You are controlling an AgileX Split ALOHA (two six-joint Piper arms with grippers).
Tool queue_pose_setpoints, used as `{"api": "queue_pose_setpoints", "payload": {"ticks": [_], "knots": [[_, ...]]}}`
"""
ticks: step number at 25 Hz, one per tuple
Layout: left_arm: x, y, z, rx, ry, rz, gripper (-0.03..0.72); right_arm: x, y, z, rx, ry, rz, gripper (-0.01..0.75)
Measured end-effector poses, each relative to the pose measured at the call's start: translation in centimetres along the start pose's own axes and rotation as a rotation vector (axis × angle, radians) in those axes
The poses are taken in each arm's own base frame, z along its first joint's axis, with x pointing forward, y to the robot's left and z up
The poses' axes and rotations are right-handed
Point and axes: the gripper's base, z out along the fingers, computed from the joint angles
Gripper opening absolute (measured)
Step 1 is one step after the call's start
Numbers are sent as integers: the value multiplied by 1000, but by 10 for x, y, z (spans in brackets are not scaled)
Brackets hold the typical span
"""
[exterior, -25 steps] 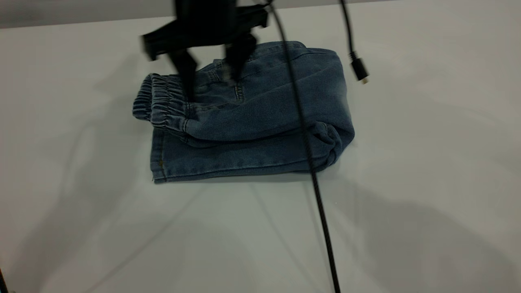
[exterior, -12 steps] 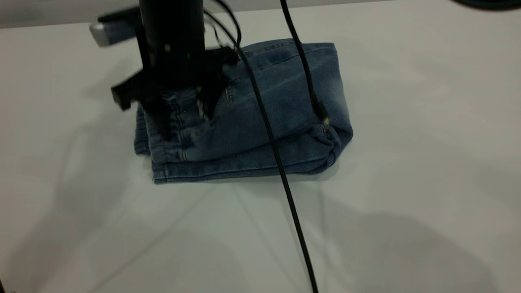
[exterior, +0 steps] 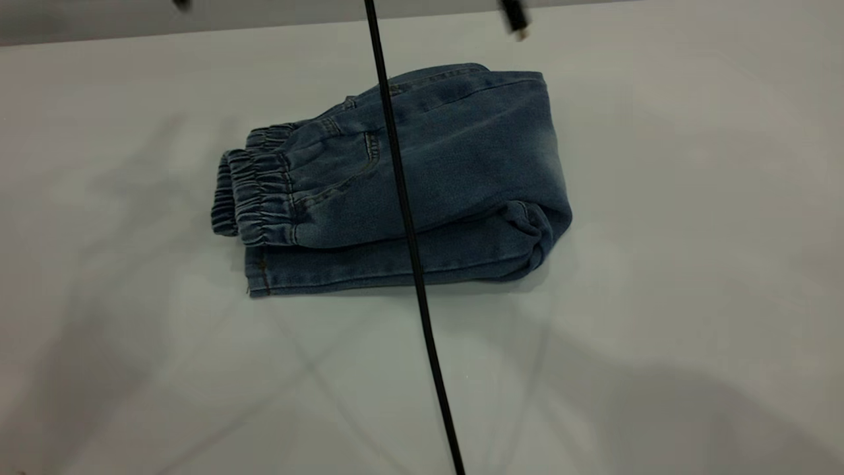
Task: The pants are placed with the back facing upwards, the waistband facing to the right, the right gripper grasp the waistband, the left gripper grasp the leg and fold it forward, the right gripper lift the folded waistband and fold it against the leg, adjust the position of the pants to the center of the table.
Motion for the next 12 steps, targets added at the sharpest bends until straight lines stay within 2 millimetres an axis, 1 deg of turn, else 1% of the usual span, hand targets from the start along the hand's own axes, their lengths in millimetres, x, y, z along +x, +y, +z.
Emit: {"api": "queue_pose_setpoints", "payload": {"ticks": [1, 6, 9, 11, 12], "knots": [[-3, 4, -6, -1, -11, -27, 508, -3, 1, -13, -12, -23, 2, 432], [-18, 26, -38, -17, -69, -115, 508, -13, 10, -93, -97, -160, 14, 430], [-27, 40, -62, -20, -112, -195, 508, -13, 16, -144, -163, -246, -2, 430], [-33, 51, -81, -25, -151, -245, 508, -10, 17, -179, -181, -309, -8, 430], [-36, 57, -91, -33, -171, -260, 508, -9, 17, -193, -184, -335, -11, 430]]}}
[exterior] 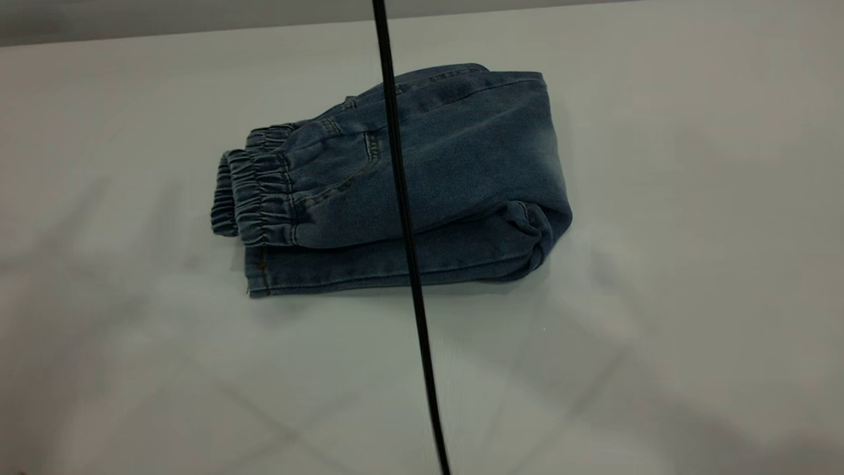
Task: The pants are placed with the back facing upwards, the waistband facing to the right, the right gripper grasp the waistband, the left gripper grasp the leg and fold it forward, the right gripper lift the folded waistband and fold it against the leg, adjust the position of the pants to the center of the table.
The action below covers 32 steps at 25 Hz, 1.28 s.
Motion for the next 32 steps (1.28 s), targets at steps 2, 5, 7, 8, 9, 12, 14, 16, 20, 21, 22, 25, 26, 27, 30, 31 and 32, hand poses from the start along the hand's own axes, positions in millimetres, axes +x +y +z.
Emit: {"api": "queue_pose_setpoints", "payload": {"ticks": [2, 5, 7, 8, 9, 12, 14, 16, 20, 21, 22, 25, 26, 27, 30, 31, 32], "knots": [[-10, 10, -17, -13, -42, -15, 508, -6, 6, -33, -9, -61, -13, 430], [-15, 18, -41, -15, -97, -12, 505, -9, 13, -76, -20, -133, -34, 430], [-16, 21, -56, -2, -155, 14, 494, -7, 15, -99, -16, -160, -57, 430], [-15, 21, -62, 6, -175, 28, 483, -5, 16, -111, -8, -169, -68, 430], [-16, 22, -69, 14, -205, 39, 470, -2, 17, -124, 2, -181, -81, 430], [-12, 24, -86, 27, -243, 52, 430, 11, 16, -154, 35, -188, -93, 430], [-12, 29, -94, 11, -244, 43, 412, 24, 13, -170, 68, -179, -102, 430], [-10, 34, -98, -19, -215, 33, 404, 40, 11, -189, 98, -172, -108, 430], [4, 40, -103, -74, -99, -6, 402, 83, 5, -212, 119, -123, -84, 430], [9, 40, -104, -79, -70, -13, 402, 96, 4, -217, 122, -107, -75, 430], [13, 41, -105, -82, -37, -11, 402, 108, 1, -218, 132, -84, -67, 430], [28, 40, -108, -78, 77, -8, 400, 148, -6, -229, 163, -45, -57, 430], [32, 39, -108, -70, 118, 0, 400, 163, -9, -232, 173, -33, -59, 430], [36, 38, -109, -56, 162, 1, 400, 176, -11, -237, 180, -31, -61, 430], [48, 32, -111, 5, 298, 11, 400, 218, -19, -243, 204, -4, -67, 430], [53, 30, -113, 32, 348, 17, 400, 233, -22, -244, 205, 5, -67, 430], [56, 27, -114, 63, 394, 12, 400, 247, -24, -243, 207, 19, -66, 430]]}}
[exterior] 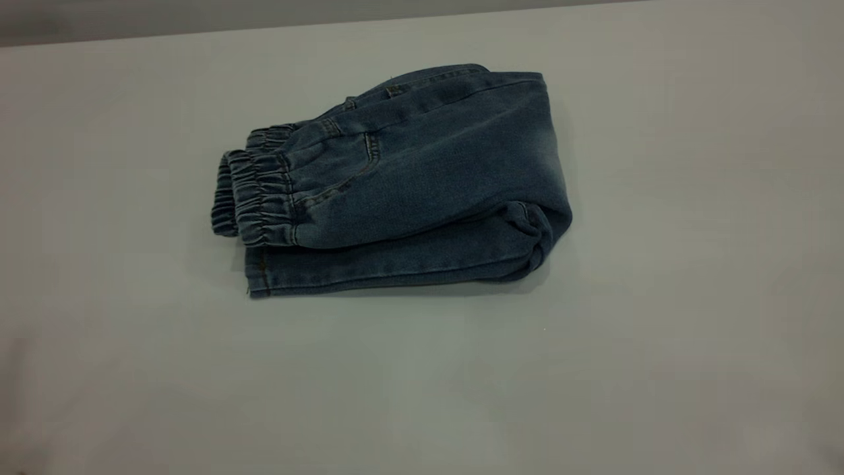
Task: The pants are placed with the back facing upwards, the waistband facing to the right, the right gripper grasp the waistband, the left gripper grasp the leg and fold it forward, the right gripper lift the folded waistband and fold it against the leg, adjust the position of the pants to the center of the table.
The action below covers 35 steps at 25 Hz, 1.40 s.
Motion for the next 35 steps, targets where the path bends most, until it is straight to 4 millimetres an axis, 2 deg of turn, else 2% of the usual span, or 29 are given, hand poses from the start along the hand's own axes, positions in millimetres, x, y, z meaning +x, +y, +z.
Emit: {"api": "queue_pose_setpoints", "payload": {"ticks": [3, 8, 12, 14, 19, 23, 27, 32, 35], "knots": [[12, -8, -1, 90, 132, -1, 400, 39, -4, 2, -4, -24, 0, 430], [31, -20, -6, 210, 344, -60, 400, 97, -11, 19, 19, -19, -12, 430], [50, -31, -3, 277, 443, -82, 400, 130, -14, 33, 26, -31, -18, 430], [61, -37, -2, 305, 478, -92, 400, 141, -15, 37, 29, -61, -22, 430], [94, -50, -8, 397, 541, -123, 400, 148, -17, 33, 30, -141, -46, 430], [121, -55, -23, 450, 542, -161, 400, 148, -17, 33, 31, -141, -46, 430], [138, -49, -47, 453, 453, -180, 400, 148, -17, 33, 31, -140, -47, 430], [152, -30, -83, 383, 250, -180, 400, 148, -17, 33, 31, -138, -47, 430], [160, -22, -97, 344, 167, -180, 400, 148, -17, 33, 31, -138, -47, 430]]}}
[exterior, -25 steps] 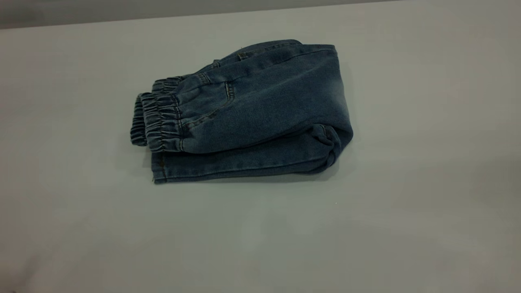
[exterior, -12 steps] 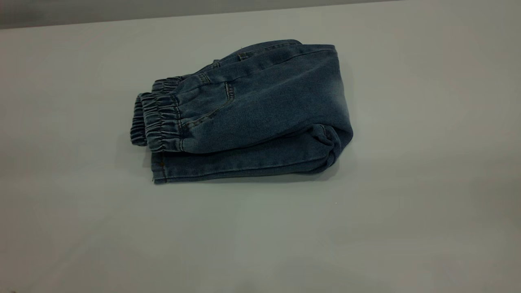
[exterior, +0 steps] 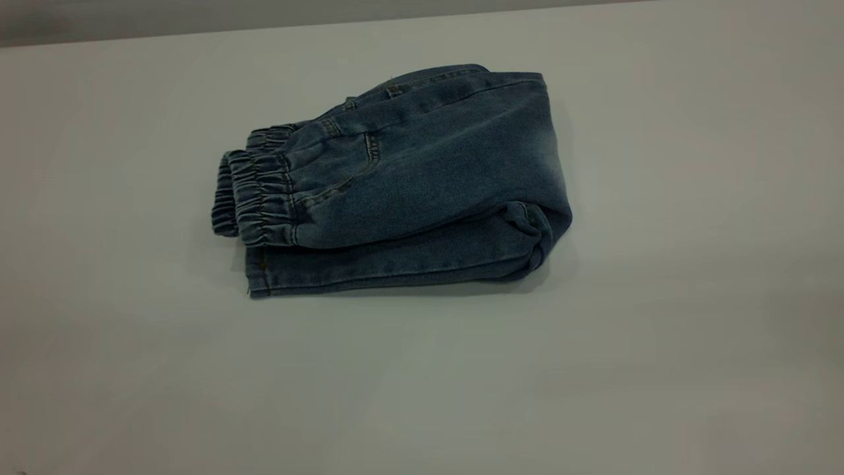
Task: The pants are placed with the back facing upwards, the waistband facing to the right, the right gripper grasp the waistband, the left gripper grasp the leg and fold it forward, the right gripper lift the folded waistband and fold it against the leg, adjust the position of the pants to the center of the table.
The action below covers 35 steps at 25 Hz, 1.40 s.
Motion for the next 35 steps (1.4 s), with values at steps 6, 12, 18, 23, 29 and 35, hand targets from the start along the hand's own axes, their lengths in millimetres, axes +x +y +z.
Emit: {"api": "queue_pose_setpoints", "payload": {"ticks": [6, 12, 18, 23, 29, 35], "knots": [[22, 0, 19, -1, 63, 2, 400, 0, 0, 0, 1, -3, 2, 430], [36, -6, 51, 55, 75, -30, 400, 1, -1, -2, 101, -6, 85, 430], [36, -6, 52, 57, 64, -27, 399, 4, -5, -6, 312, -16, 230, 430], [36, -6, 52, 59, 65, -29, 399, 12, 0, -19, 468, -105, 316, 430], [36, -6, 52, 59, 67, -28, 399, 15, 3, -23, 531, -140, 347, 430], [36, -5, 52, -50, 61, -90, 399, 15, 4, -22, 535, -140, 358, 430]]}}
